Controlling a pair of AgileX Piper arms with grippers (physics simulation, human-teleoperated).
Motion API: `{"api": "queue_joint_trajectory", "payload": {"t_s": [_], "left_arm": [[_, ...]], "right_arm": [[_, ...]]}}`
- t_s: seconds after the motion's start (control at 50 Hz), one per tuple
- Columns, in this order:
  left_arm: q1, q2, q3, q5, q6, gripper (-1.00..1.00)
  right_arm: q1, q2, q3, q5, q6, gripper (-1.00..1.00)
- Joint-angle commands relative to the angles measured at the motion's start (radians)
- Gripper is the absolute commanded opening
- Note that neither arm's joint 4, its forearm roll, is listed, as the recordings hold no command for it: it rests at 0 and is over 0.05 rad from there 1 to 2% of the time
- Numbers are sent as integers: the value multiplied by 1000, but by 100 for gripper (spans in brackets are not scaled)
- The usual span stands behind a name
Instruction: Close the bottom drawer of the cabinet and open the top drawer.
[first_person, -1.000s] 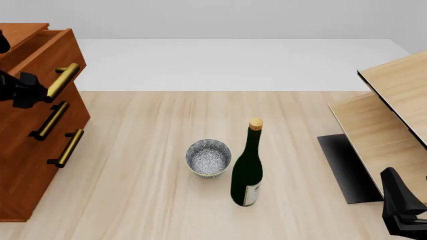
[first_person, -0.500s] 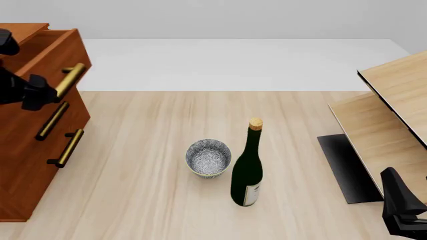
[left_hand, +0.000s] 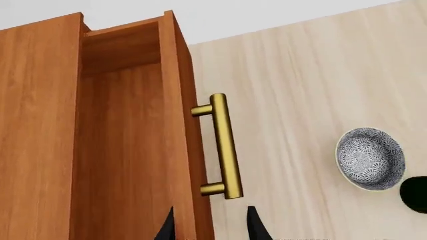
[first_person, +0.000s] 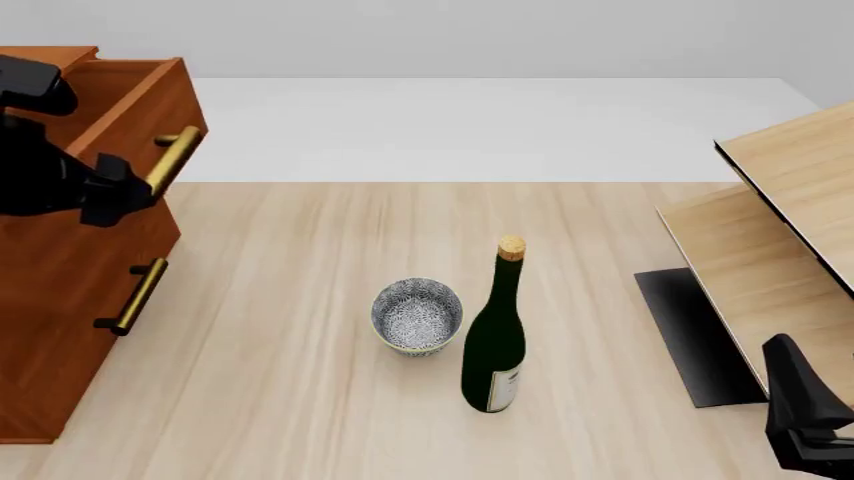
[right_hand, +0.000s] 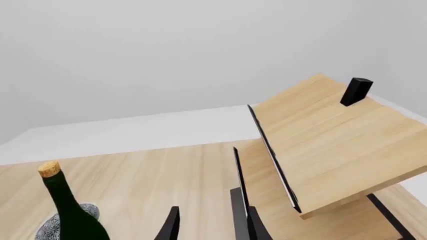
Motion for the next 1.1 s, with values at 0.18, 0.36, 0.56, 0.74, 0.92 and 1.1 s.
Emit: {"api": "queue_joint_trajectory", "payload": {"t_s": [0.18, 0.36, 0.56, 0.74, 0.92, 1.1], "left_arm": [[-93, -7, -20, 21, -39, 100], [-113, -4, -33, 25, -44, 100], [-130, 3, -28, 14, -53, 100], [-157, 13, -28, 6, -72, 100], [-183, 27, -42, 0, -93, 100], [-224, 50, -60, -9, -109, 100]], "right_arm": [[-2, 0, -1, 1, 2, 100], [-3, 0, -1, 1, 4, 100], [-4, 0, 0, 0, 5, 100], [-5, -1, 0, 0, 5, 100], [-5, -1, 1, 0, 6, 100], [-8, 0, 1, 0, 9, 100]]}}
